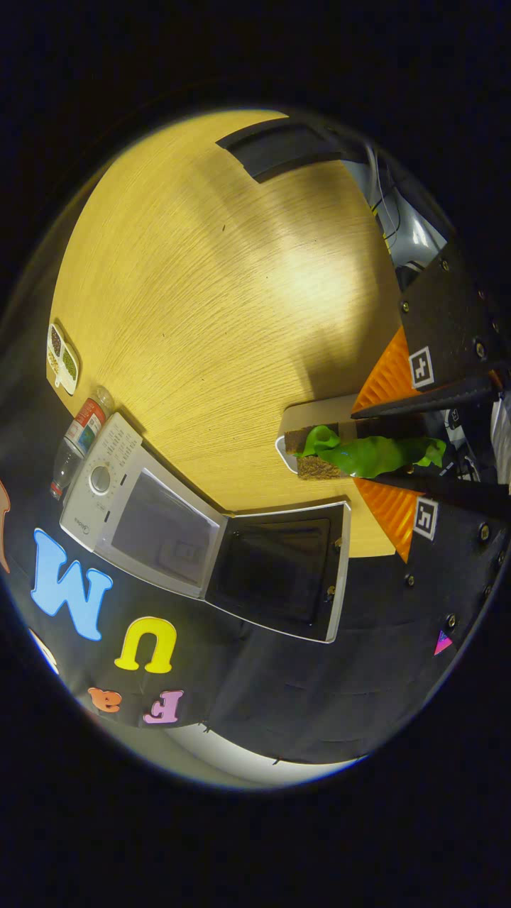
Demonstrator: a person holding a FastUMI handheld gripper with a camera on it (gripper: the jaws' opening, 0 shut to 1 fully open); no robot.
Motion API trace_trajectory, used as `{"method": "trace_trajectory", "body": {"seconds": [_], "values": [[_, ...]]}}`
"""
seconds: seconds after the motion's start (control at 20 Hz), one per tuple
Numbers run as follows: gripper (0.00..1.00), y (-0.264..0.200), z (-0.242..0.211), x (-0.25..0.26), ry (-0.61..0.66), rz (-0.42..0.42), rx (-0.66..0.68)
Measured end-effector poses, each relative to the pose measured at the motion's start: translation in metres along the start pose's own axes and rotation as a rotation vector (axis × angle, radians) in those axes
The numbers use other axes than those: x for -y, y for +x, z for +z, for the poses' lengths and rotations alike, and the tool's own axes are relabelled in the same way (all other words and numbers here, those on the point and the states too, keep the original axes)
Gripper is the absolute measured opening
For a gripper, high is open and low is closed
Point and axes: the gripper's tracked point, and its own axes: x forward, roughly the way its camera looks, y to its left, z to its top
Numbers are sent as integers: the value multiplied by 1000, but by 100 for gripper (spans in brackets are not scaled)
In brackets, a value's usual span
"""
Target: Open the microwave, put the food inside, and close the microwave door.
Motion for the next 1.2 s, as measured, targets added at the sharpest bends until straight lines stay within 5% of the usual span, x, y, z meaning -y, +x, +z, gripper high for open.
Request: {"method": "trace_trajectory", "body": {"seconds": [0.05, 0.1, 0.65, 1.2], "values": [[41, 2, 4, 4, -4, -12, 8], [31, 1, 1, -1, -16, -14, -3], [31, -11, 41, -77, -96, 63, 101], [31, 66, 116, -162, -167, 193, 223]]}}
